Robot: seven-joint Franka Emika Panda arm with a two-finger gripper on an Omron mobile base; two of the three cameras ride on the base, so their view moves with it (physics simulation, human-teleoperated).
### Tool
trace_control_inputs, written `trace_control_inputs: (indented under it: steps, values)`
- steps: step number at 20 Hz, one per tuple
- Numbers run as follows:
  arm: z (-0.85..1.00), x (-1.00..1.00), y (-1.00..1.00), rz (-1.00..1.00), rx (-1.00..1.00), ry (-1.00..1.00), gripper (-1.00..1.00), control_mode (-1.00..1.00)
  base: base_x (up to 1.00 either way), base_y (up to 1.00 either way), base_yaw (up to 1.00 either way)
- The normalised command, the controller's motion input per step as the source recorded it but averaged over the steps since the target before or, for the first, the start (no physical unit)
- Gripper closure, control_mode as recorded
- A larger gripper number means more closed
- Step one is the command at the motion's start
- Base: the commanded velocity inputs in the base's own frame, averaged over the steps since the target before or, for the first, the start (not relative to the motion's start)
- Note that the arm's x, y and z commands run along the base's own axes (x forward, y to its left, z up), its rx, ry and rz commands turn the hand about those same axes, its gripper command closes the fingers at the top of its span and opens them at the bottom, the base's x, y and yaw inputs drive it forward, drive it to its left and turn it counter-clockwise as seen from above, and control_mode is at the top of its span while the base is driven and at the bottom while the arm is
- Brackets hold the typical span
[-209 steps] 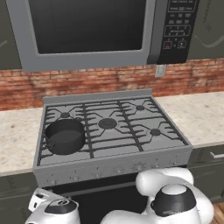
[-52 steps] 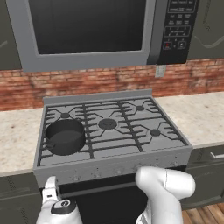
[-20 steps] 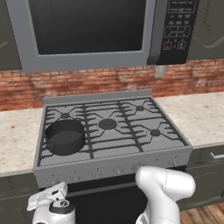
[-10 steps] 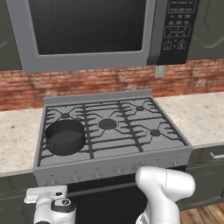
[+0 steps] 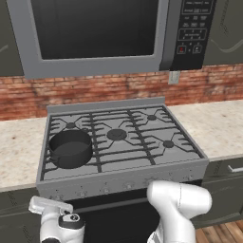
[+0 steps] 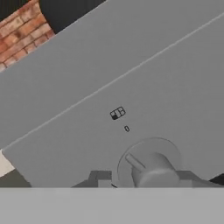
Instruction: Turn off the front left burner of the stove.
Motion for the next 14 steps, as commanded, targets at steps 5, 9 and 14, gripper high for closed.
trace_control_inputs:
  steps: [5, 9, 14]
  values:
    - [0.08, 0.23, 0.00, -0.06, 0.43, 0.00, 1.00, -1.00, 0.00, 0.00, 0.00]
    - [0.04, 0.27, 0.00, -0.06, 0.42, 0.00, 1.00, -1.00, 0.00, 0.00, 0.00]
    - [0.00, 0.21, 0.00, -0.06, 0.43, 0.00, 1.00, -1.00, 0.00, 0.00, 0.00]
